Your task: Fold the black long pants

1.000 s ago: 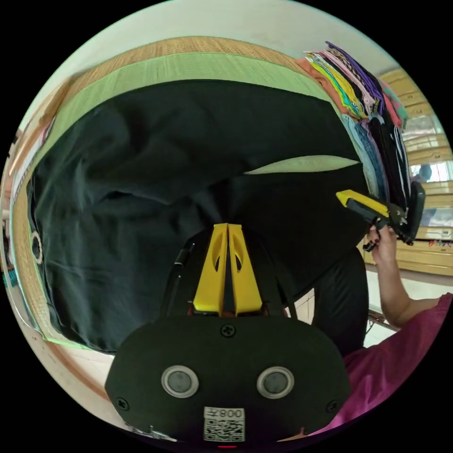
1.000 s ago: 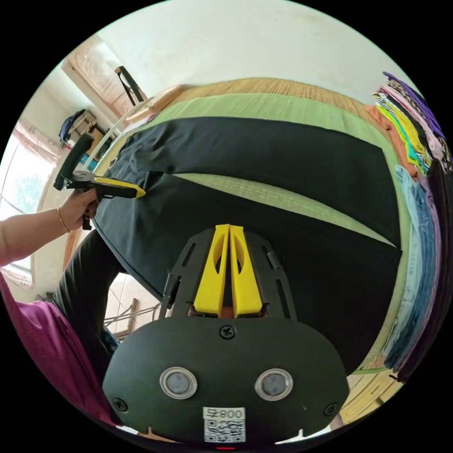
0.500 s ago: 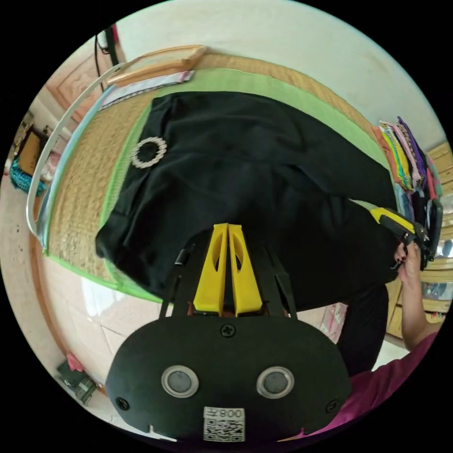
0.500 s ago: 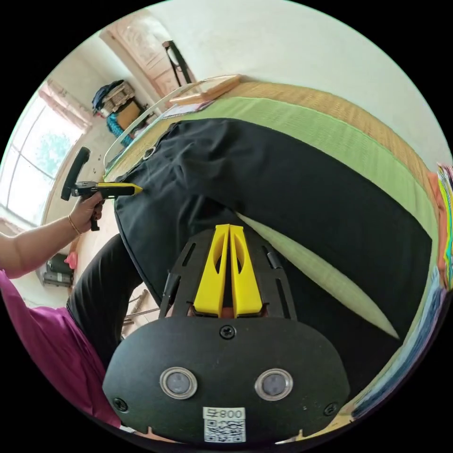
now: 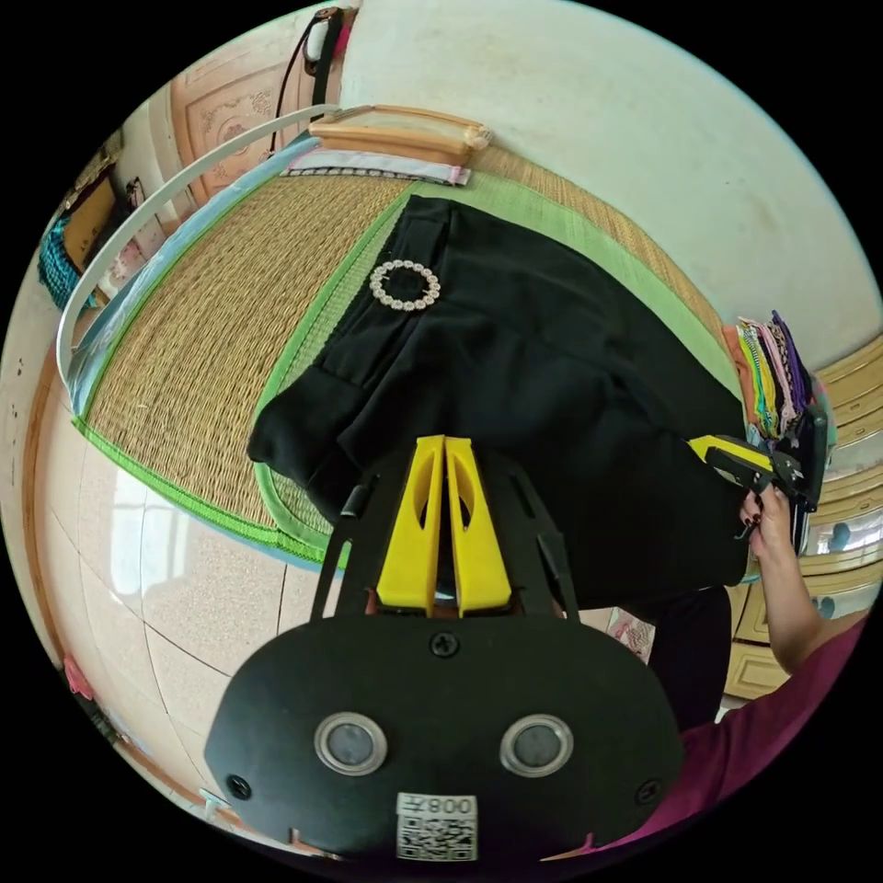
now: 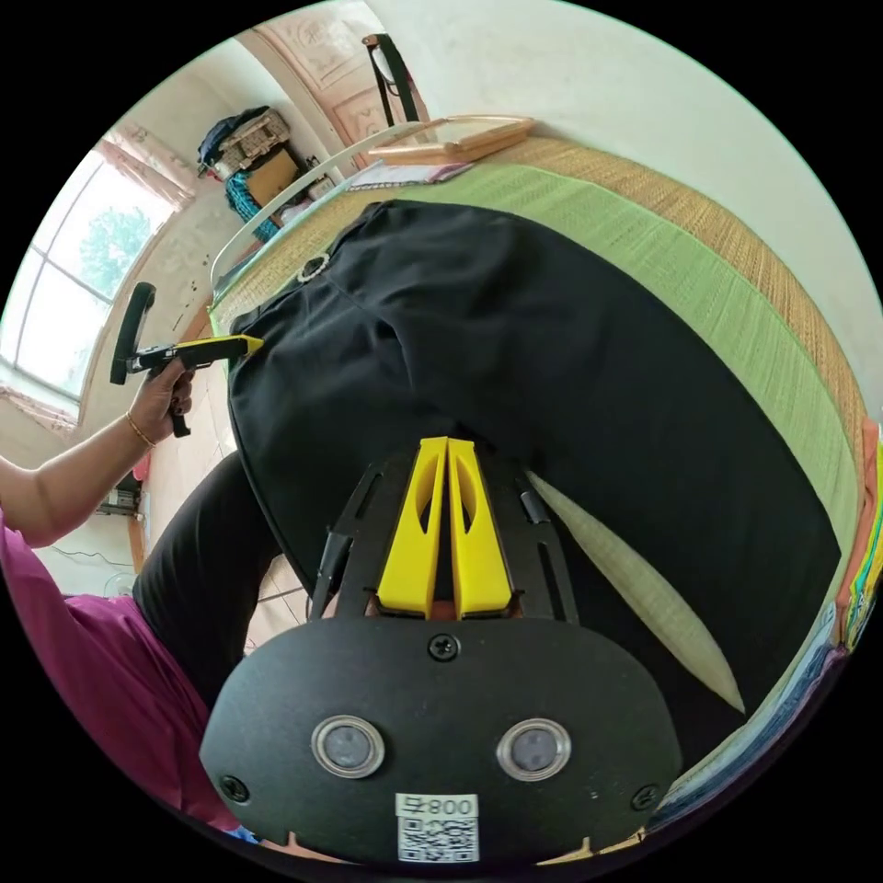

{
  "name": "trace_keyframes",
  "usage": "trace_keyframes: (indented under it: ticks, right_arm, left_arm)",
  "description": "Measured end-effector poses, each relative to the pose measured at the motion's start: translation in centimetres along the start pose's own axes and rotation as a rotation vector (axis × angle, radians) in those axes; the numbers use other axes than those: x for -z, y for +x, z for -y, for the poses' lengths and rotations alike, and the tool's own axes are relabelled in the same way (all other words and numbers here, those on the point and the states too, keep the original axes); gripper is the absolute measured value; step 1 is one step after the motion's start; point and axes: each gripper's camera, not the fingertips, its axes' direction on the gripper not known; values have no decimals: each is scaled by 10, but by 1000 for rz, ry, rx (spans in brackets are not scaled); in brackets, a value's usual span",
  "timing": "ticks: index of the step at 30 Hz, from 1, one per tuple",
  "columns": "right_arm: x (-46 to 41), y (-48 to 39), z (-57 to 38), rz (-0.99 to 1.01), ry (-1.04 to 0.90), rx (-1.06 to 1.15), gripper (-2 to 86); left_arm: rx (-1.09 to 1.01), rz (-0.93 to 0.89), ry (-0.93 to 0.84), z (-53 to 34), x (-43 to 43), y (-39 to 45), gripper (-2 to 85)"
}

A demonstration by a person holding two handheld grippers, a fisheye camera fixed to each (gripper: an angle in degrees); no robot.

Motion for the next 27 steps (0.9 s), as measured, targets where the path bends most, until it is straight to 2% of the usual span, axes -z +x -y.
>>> trace_keyframes:
  ticks: [4, 10, 15, 20, 22, 25, 26, 27]
  right_arm:
    - [8, -12, 50, -21, -6, 60, 1]
    - [2, -12, 84, -28, -63, 49, 1]
    - [27, -11, 98, -20, -78, 52, 1]
    - [70, -3, 115, -8, 3, 37, 1]
    - [76, 5, 122, 4, -14, 24, 1]
    - [73, 13, 124, 12, -42, 20, 1]
    - [77, 15, 125, 22, -32, 11, 1]
    - [84, 18, 127, 32, -39, 11, 1]
  left_arm:
    - [34, 86, -19, 1, -9, -52, 1]
    - [23, 68, -1, -9, -15, -112, 1]
    - [92, -6, 15, -2, -18, -155, 1]
    - [8, -83, 103, 32, -19, -160, 1]
    - [-25, -83, 81, 51, -32, -160, 1]
    - [-67, -62, -45, 75, -72, -163, 2]
    - [-56, -99, 0, 79, -74, -168, 2]
    - [-35, -129, -27, 86, -79, -174, 2]
